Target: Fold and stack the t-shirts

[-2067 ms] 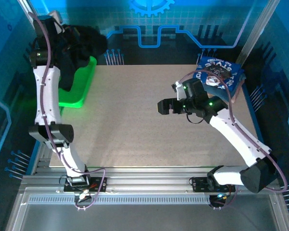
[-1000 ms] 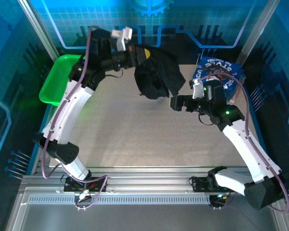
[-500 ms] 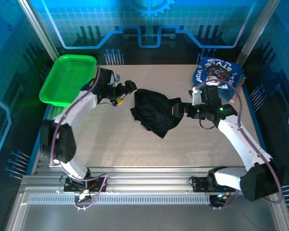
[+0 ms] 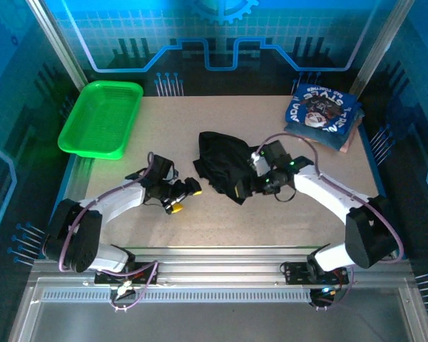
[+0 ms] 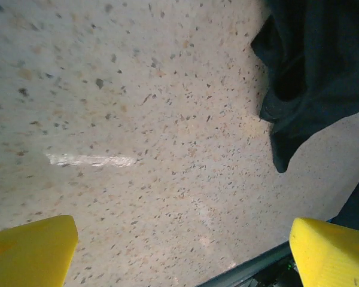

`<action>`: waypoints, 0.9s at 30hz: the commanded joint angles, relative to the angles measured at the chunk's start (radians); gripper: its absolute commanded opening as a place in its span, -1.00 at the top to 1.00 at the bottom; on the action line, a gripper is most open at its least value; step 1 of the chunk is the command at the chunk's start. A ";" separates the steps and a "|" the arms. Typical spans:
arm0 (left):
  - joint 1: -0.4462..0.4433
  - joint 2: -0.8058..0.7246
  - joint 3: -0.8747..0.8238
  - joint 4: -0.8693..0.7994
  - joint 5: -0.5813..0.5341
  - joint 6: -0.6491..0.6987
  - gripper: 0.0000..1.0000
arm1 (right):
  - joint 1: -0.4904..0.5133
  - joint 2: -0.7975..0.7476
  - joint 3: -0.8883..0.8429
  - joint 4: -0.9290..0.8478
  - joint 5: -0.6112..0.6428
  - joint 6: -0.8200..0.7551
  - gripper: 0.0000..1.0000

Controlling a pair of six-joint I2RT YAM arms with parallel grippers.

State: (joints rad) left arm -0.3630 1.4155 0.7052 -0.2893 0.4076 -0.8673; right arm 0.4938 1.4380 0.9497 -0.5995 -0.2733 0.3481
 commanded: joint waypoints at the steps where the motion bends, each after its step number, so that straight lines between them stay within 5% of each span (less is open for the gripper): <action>1: -0.024 0.046 0.024 0.168 -0.004 -0.057 -0.85 | 0.078 0.019 -0.057 0.035 0.008 0.034 -0.72; 10: -0.025 0.139 0.085 0.233 -0.008 -0.073 -0.85 | 0.177 0.220 0.023 0.074 0.296 0.042 -0.70; 16: -0.025 0.082 0.086 0.176 -0.043 -0.053 -0.85 | 0.176 0.380 0.122 0.079 0.391 0.062 -0.47; 19: -0.024 0.042 0.078 0.138 -0.066 -0.036 -0.85 | 0.175 0.444 0.179 0.068 0.405 0.059 -0.12; 24: -0.024 -0.006 0.065 0.086 -0.093 -0.004 -0.86 | 0.153 0.456 0.241 0.033 0.391 0.055 0.83; 27: -0.024 -0.025 0.048 0.077 -0.102 0.013 -0.86 | 0.144 0.382 0.280 -0.006 0.366 0.047 1.00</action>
State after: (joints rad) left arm -0.3828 1.4231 0.7731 -0.1616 0.3344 -0.8936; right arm 0.6579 1.8538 1.1797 -0.6876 0.0956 0.4023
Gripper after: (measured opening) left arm 0.931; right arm 0.052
